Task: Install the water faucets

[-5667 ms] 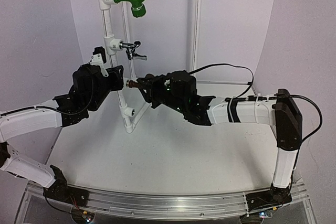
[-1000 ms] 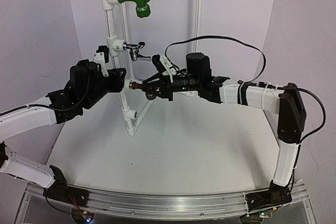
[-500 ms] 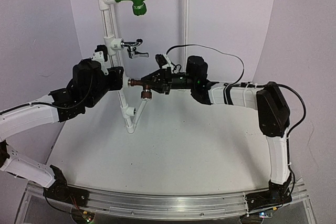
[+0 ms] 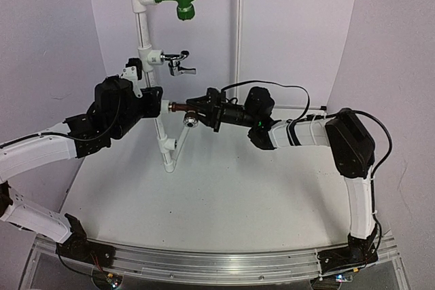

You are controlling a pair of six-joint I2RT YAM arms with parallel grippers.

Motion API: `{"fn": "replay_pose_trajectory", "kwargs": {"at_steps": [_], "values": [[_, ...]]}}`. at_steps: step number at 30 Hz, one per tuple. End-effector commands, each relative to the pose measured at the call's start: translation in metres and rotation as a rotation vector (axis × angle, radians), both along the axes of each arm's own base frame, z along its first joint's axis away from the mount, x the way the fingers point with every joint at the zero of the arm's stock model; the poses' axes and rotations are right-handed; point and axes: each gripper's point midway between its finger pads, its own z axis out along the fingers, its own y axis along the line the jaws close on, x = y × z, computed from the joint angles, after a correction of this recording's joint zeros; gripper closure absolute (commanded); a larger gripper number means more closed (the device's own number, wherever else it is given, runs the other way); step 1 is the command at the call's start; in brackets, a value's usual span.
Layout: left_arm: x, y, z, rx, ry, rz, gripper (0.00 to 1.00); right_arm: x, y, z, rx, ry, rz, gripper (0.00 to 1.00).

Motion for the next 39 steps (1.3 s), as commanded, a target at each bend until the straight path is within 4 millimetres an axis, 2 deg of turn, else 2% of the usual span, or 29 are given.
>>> {"fn": "replay_pose_trajectory", "kwargs": {"at_steps": [1, 4, 7, 10, 13, 16, 19, 24, 27, 29, 34, 39], "values": [[-0.051, -0.061, -0.032, -0.051, 0.165, -0.323, 1.0, 0.015, -0.014, 0.02, 0.067, 0.067, -0.172, 0.54], [-0.052, -0.056, -0.033, -0.046, 0.164, -0.308, 1.0, 0.011, -0.021, 0.017, 0.061, 0.015, -0.191, 0.29], [-0.052, -0.052, -0.032, -0.042, 0.162, -0.294, 1.0, 0.006, -0.035, 0.014, 0.048, -0.041, -0.227, 0.14], [-0.052, -0.047, -0.032, -0.04, 0.159, -0.278, 1.0, 0.008, -0.062, 0.009, 0.027, -0.093, -0.31, 0.03], [-0.053, -0.047, -0.033, -0.036, 0.161, -0.284, 1.0, 0.013, -0.092, 0.014, 0.008, -0.194, -0.376, 0.02], [-0.055, -0.05, -0.029, -0.046, 0.161, -0.303, 1.0, 0.012, -0.115, 0.025, -0.051, -0.458, -0.409, 0.02], [-0.058, -0.049, -0.027, -0.06, 0.16, -0.313, 1.0, 0.001, -0.124, 0.031, -0.135, -0.845, -0.43, 0.02], [-0.061, -0.052, -0.024, -0.08, 0.168, -0.335, 1.0, -0.014, -0.132, 0.032, -0.382, -1.621, -0.446, 0.02], [-0.061, -0.052, -0.024, -0.081, 0.17, -0.336, 1.0, -0.037, -0.136, 0.026, -0.384, -2.14, -0.406, 0.02], [-0.061, -0.053, -0.025, -0.078, 0.172, -0.336, 1.0, -0.048, -0.136, 0.022, -0.351, -2.378, -0.382, 0.03], [-0.06, -0.054, -0.027, -0.076, 0.178, -0.337, 1.0, -0.063, -0.129, 0.027, -0.214, -2.705, -0.363, 0.1], [-0.06, -0.057, -0.026, -0.071, 0.177, -0.346, 1.0, -0.063, -0.113, 0.019, -0.135, -2.854, -0.322, 0.2]]}}
